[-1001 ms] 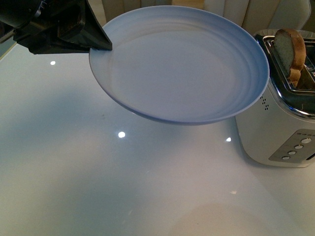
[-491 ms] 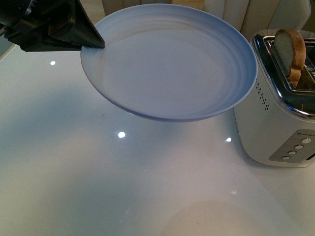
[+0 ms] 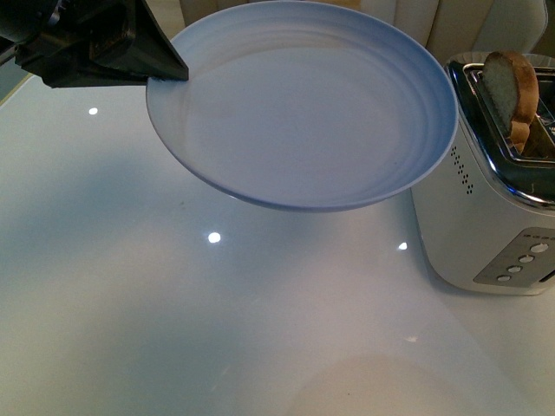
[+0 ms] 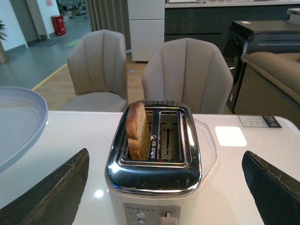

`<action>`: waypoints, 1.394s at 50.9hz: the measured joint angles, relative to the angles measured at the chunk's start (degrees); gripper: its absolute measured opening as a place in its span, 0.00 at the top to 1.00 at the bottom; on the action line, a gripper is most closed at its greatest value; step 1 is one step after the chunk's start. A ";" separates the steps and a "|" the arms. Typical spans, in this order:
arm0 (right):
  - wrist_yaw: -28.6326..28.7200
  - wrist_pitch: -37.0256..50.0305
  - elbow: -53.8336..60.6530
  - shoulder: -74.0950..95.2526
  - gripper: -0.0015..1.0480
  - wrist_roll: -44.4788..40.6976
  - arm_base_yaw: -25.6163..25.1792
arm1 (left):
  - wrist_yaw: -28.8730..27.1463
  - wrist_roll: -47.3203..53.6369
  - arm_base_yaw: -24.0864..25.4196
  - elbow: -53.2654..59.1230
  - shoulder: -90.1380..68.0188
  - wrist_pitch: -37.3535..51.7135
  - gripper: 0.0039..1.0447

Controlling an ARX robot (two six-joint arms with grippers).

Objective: Left arm holds plate, right arm toasts bread

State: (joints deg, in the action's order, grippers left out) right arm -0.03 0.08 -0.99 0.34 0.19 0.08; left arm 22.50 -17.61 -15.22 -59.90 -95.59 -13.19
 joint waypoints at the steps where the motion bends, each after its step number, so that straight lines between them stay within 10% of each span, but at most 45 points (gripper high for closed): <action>1: 0.00 0.00 0.00 0.00 0.08 0.00 0.00 | 0.04 0.11 0.13 0.07 -0.07 0.11 0.98; 38: 0.00 0.00 0.00 0.00 0.08 -0.02 0.00 | 9.57 18.18 25.49 8.33 -19.61 17.33 0.98; 71: 0.02 0.00 0.00 -0.02 0.08 0.00 0.00 | 13.64 23.43 32.65 -5.38 -43.69 24.13 0.98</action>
State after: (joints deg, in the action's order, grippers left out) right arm -0.01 0.08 -0.99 0.32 0.19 0.08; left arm 36.14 5.82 17.43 -65.28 -139.28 10.94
